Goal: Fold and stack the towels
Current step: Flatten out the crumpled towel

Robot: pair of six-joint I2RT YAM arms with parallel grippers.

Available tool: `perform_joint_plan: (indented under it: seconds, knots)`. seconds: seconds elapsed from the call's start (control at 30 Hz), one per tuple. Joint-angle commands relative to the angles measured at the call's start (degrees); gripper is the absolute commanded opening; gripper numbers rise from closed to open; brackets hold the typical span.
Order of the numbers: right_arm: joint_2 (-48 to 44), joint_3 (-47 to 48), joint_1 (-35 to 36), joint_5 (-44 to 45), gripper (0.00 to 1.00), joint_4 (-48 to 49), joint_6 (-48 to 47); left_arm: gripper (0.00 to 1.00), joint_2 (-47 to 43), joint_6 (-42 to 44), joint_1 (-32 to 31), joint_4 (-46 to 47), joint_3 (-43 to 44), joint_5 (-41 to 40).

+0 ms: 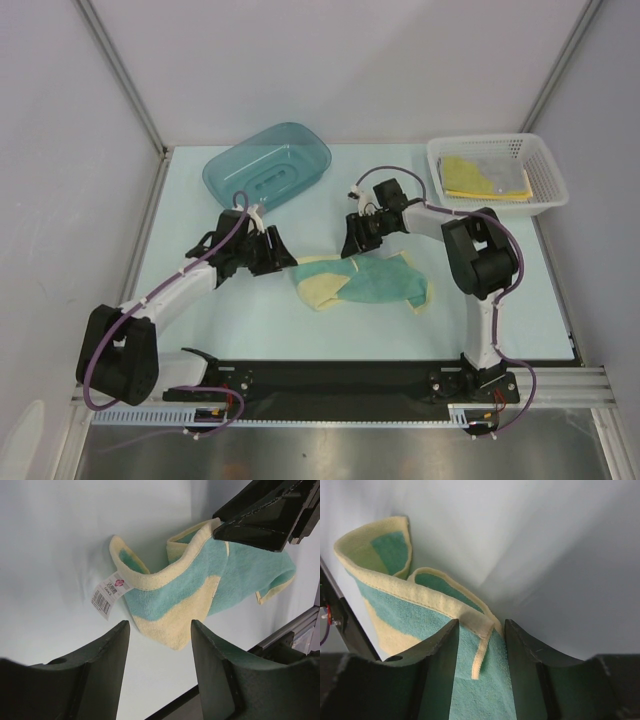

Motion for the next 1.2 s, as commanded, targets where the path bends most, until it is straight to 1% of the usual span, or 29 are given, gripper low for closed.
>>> perform_joint_plan:
  seconds: [0.0,0.07,0.13,0.17,0.27,0.33,0.4,0.43,0.47,0.5,0.57,0.63,0.7,0.83,0.97,1.17]
  knots:
    - [1.38,0.32,0.25,-4.3,0.47,3.01,1.45,0.58,-2.19,-0.06,0.46,0.37,1.42,-0.63]
    - [1.29,0.58,0.16,-4.39,0.44,3.98,2.59,0.58,-2.37,0.12,0.46,-0.07,2.2,-0.9]
    - [0.94,1.2,0.08,-4.4,0.35,3.81,2.86,0.57,-2.55,0.38,0.55,-0.24,2.99,-0.98]
    - [0.5,1.64,0.07,-2.91,0.26,3.98,3.04,0.58,-2.72,0.55,0.55,-0.33,3.44,-0.98]
    - [-2.48,1.73,-0.01,-1.23,0.15,5.82,3.12,0.58,-3.34,1.43,0.81,-0.51,5.63,-1.86]
    - [-5.2,0.94,-0.01,-0.97,0.12,7.75,3.12,0.59,-3.34,1.79,1.16,-0.6,7.47,-2.47]
    - [-6.26,0.15,0.16,-1.93,0.13,9.95,3.04,0.59,-3.08,1.87,1.42,-1.03,8.71,-2.13]
    - [-6.62,0.24,0.16,-2.19,0.16,9.96,3.12,0.59,-2.64,1.96,1.42,-1.47,9.84,-2.13]
    - [-6.45,0.41,0.42,-2.02,0.22,9.7,3.04,0.59,-2.37,1.96,1.42,-1.74,10.29,-2.04]
    - [-6.36,0.41,0.43,-1.76,0.25,9.43,3.04,0.59,-2.28,2.05,1.42,-2.0,10.47,-2.04]
    - [-5.66,0.32,0.51,-1.84,0.29,9.17,2.69,0.58,-2.37,1.96,1.51,-2.0,10.47,-1.95]
    - [-5.3,0.24,0.69,-2.02,0.31,8.9,2.6,0.58,-2.63,1.96,1.51,-2.0,9.69,-2.04]
    - [-4.86,0.24,0.95,-1.93,0.36,8.9,2.6,0.58,-2.9,2.05,1.51,-2.0,9.16,-2.21]
    - [-3.72,0.67,1.13,-1.85,0.38,8.29,2.68,0.59,-2.99,2.4,1.6,-2.09,7.92,-2.3]
    - [-3.02,1.81,1.22,1.31,0.42,5.58,1.98,0.58,-3.25,2.93,1.78,-2.27,7.4,-2.74]
    - [-0.21,3.4,1.3,4.65,0.43,2.5,2.07,0.58,-2.81,3.1,1.95,-2.27,6.87,-2.57]
